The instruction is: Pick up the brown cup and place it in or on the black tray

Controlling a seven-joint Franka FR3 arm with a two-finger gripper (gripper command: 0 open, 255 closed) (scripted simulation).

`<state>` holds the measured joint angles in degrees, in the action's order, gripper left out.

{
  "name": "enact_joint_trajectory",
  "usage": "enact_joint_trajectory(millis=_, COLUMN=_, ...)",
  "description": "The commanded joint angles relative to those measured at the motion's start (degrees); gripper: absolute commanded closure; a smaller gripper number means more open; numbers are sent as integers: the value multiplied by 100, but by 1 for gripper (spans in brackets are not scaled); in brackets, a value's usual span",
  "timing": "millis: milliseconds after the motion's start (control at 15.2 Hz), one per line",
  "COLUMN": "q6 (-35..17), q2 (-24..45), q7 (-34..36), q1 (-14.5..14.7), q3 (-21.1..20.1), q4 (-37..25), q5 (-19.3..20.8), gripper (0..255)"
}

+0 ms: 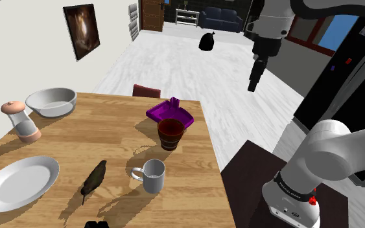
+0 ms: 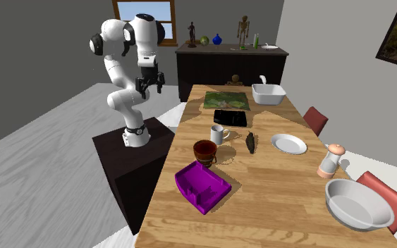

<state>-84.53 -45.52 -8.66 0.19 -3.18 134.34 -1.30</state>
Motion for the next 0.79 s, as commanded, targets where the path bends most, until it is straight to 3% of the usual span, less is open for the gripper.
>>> enact_joint_trajectory(millis=0, q6=0, q2=0, q7=0, q1=0, q3=0, q4=0, q5=0, gripper=0)
enact_joint_trajectory(millis=726, q6=-1883, q2=1844, q7=621, q1=67, q3=-567, q4=-31, q5=-265, gripper=0)
